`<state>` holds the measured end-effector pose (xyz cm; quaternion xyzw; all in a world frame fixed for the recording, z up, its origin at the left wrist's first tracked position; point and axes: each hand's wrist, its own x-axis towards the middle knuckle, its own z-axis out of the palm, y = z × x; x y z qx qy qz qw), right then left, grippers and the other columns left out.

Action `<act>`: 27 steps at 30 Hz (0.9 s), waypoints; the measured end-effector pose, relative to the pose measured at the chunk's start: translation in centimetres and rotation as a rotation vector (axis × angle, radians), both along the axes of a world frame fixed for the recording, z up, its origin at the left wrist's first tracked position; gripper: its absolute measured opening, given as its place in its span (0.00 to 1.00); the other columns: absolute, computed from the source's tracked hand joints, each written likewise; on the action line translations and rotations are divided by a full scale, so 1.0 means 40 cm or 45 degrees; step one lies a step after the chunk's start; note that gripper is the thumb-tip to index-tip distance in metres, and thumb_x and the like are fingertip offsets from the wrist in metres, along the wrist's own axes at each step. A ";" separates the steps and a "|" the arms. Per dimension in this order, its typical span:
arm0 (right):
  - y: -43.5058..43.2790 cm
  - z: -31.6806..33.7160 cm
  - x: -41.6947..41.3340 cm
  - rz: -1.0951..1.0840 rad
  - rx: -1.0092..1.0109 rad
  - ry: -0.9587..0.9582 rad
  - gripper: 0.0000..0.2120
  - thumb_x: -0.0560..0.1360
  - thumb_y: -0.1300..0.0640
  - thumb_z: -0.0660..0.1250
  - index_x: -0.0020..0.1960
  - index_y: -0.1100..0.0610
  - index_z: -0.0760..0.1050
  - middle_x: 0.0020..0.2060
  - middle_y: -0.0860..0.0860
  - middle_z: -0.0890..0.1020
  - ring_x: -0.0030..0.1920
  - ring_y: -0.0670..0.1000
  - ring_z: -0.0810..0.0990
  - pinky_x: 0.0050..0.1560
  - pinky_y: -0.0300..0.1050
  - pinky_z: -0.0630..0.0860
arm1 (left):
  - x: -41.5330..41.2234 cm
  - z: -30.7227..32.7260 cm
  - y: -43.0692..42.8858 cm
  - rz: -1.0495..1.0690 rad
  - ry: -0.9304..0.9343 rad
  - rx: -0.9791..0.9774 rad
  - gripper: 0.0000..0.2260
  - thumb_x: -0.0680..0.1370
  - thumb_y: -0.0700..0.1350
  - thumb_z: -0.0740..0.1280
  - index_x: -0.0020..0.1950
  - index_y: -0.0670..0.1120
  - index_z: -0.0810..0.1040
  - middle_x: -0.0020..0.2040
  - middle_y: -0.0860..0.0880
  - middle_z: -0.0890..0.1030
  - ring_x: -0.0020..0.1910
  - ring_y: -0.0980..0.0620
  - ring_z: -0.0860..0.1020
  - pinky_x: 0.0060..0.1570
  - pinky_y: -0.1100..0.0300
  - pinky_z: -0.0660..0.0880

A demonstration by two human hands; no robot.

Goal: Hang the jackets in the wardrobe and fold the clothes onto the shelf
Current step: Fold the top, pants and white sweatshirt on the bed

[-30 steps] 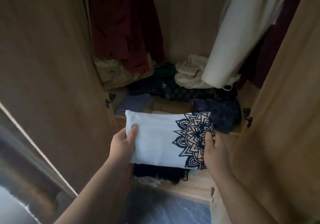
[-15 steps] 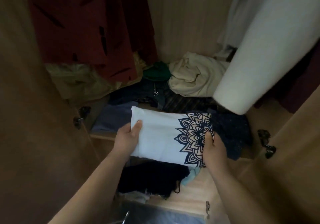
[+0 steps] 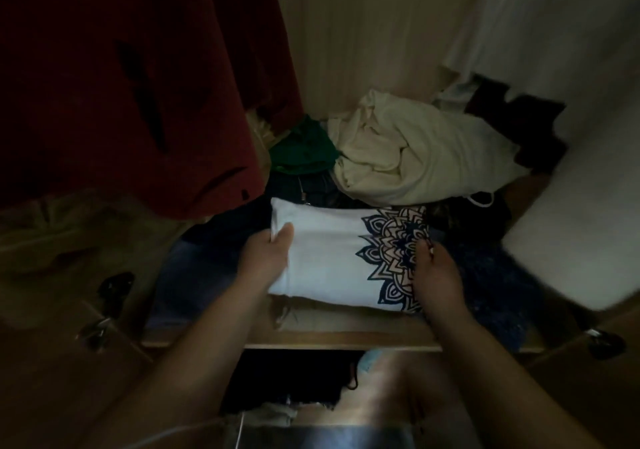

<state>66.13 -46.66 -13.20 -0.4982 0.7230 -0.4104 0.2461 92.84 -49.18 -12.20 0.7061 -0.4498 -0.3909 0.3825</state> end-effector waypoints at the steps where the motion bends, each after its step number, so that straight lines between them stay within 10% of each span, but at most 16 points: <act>1: -0.006 -0.032 0.003 0.006 0.055 0.072 0.20 0.84 0.48 0.54 0.64 0.61 0.74 0.59 0.61 0.79 0.58 0.62 0.77 0.52 0.47 0.70 | -0.008 -0.032 -0.010 -0.019 -0.065 0.047 0.20 0.82 0.58 0.62 0.57 0.42 0.80 0.49 0.45 0.81 0.52 0.42 0.80 0.49 0.57 0.72; 5: -0.026 -0.110 0.003 -0.018 0.237 0.265 0.18 0.83 0.46 0.54 0.60 0.60 0.73 0.54 0.64 0.81 0.54 0.65 0.79 0.50 0.52 0.73 | -0.026 -0.133 -0.029 0.007 -0.142 0.168 0.25 0.82 0.57 0.61 0.72 0.42 0.72 0.69 0.40 0.76 0.67 0.40 0.74 0.56 0.60 0.67; 13: -0.047 -0.112 -0.021 -0.045 0.226 0.292 0.18 0.81 0.43 0.56 0.62 0.55 0.68 0.58 0.60 0.79 0.57 0.63 0.78 0.57 0.55 0.74 | -0.031 -0.090 -0.038 -0.071 -0.476 0.043 0.25 0.80 0.60 0.61 0.69 0.44 0.69 0.67 0.40 0.74 0.64 0.39 0.74 0.62 0.51 0.71; 21: -0.038 0.007 0.005 0.242 -0.453 0.714 0.21 0.81 0.51 0.56 0.69 0.62 0.70 0.66 0.60 0.73 0.69 0.60 0.69 0.71 0.54 0.64 | -0.103 -0.007 0.006 -0.569 -1.147 -0.567 0.29 0.80 0.61 0.52 0.80 0.53 0.57 0.81 0.48 0.57 0.80 0.46 0.50 0.77 0.44 0.52; 27: 0.014 -0.143 0.068 0.548 -0.129 1.114 0.28 0.81 0.44 0.50 0.77 0.53 0.62 0.76 0.54 0.66 0.76 0.57 0.62 0.75 0.58 0.59 | -0.124 -0.170 0.045 -0.692 -1.256 -0.418 0.29 0.78 0.62 0.56 0.78 0.55 0.66 0.77 0.45 0.66 0.76 0.44 0.66 0.74 0.41 0.59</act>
